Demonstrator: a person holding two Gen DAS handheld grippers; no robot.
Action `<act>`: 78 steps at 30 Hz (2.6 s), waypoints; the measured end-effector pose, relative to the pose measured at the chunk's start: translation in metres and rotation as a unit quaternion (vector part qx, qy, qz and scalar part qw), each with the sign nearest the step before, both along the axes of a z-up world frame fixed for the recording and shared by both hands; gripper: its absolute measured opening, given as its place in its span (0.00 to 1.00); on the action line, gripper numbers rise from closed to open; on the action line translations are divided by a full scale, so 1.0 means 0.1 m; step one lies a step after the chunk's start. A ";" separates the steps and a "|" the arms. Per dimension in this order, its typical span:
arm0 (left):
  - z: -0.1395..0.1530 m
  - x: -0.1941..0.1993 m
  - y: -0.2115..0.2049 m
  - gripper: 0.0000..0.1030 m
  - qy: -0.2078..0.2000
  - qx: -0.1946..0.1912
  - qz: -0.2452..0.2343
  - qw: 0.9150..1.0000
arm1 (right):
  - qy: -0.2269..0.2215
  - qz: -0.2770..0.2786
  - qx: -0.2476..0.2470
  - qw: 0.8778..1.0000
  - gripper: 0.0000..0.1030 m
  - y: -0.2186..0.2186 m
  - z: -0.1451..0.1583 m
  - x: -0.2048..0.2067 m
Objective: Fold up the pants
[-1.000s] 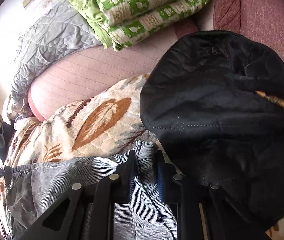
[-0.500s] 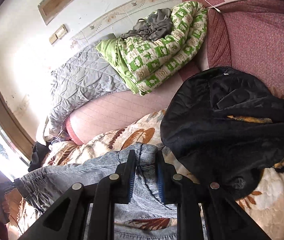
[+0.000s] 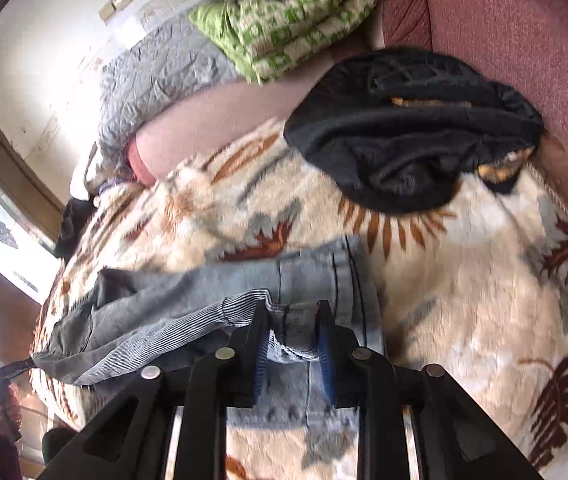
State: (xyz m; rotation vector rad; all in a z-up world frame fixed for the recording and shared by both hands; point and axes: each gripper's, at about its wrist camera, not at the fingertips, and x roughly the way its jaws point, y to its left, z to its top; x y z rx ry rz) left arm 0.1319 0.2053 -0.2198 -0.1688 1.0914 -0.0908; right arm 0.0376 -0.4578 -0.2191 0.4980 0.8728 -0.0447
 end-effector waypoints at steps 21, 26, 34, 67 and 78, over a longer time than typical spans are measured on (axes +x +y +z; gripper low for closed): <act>0.26 -0.22 -1.00 0.19 -0.050 0.012 -0.074 0.996 | 0.022 -0.069 0.058 0.996 0.57 -0.44 -0.28 0.55; 0.02 -0.17 -1.49 0.19 -0.028 0.003 -0.103 0.994 | 0.022 -0.067 0.070 0.995 0.57 -0.50 -0.39 0.75; -0.25 -0.23 -1.86 0.20 -0.008 0.025 -0.141 0.990 | 0.068 -0.048 0.029 0.996 0.50 -0.37 -0.57 0.95; -0.37 -0.17 -2.13 0.42 -0.027 0.032 -0.158 0.987 | -0.003 0.210 0.039 0.977 0.56 1.65 -0.12 1.66; -0.34 -0.14 -2.11 0.42 -0.022 0.028 -0.165 0.986 | 0.059 0.255 0.062 0.963 0.52 2.37 -0.51 2.33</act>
